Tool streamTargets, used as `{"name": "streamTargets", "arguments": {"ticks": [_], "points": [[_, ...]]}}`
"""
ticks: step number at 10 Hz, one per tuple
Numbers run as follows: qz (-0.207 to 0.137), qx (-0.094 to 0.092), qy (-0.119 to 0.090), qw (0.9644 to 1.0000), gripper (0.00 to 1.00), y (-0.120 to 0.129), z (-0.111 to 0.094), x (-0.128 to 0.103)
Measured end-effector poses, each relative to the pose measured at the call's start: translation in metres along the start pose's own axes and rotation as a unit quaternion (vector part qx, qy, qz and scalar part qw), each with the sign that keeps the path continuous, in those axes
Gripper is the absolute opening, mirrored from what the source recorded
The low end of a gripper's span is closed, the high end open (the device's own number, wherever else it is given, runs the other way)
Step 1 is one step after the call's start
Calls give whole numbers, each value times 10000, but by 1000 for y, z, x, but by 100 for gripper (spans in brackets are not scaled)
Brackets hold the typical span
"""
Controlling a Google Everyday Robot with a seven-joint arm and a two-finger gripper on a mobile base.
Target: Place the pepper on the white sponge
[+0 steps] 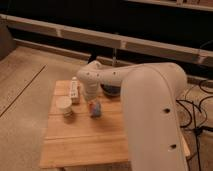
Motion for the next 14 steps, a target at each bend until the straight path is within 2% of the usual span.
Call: {"name": "streamTargets", "arguments": {"ticks": [4,8,11,14], "points": [[146,191,209,9995,0,-16,19,-9],[428,254,372,9981,1,-25,30,-8],[576,284,466,9968,27,-29,33,-2],[663,319,470,9962,60,-34,31,3]]}}
